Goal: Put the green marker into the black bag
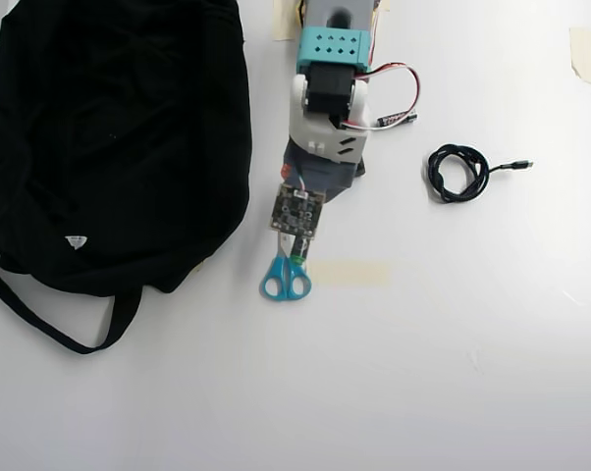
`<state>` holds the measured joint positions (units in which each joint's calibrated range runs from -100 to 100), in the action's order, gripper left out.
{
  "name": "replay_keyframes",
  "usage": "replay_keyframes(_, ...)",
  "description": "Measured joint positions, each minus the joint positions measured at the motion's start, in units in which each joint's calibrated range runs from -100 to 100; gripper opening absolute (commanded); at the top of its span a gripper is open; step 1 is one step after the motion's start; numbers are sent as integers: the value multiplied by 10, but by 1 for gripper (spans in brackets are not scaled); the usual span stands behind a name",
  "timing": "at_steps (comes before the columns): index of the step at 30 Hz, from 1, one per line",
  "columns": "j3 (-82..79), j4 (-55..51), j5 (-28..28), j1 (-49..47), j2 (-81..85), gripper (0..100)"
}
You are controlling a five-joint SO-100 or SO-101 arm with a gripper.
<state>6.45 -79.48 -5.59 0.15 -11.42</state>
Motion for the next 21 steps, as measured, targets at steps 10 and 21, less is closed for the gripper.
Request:
replay_keyframes(10, -66, 0, 10, 68, 65, 2)
replay_keyframes(21, -103, 0, 3, 157, 134, 2)
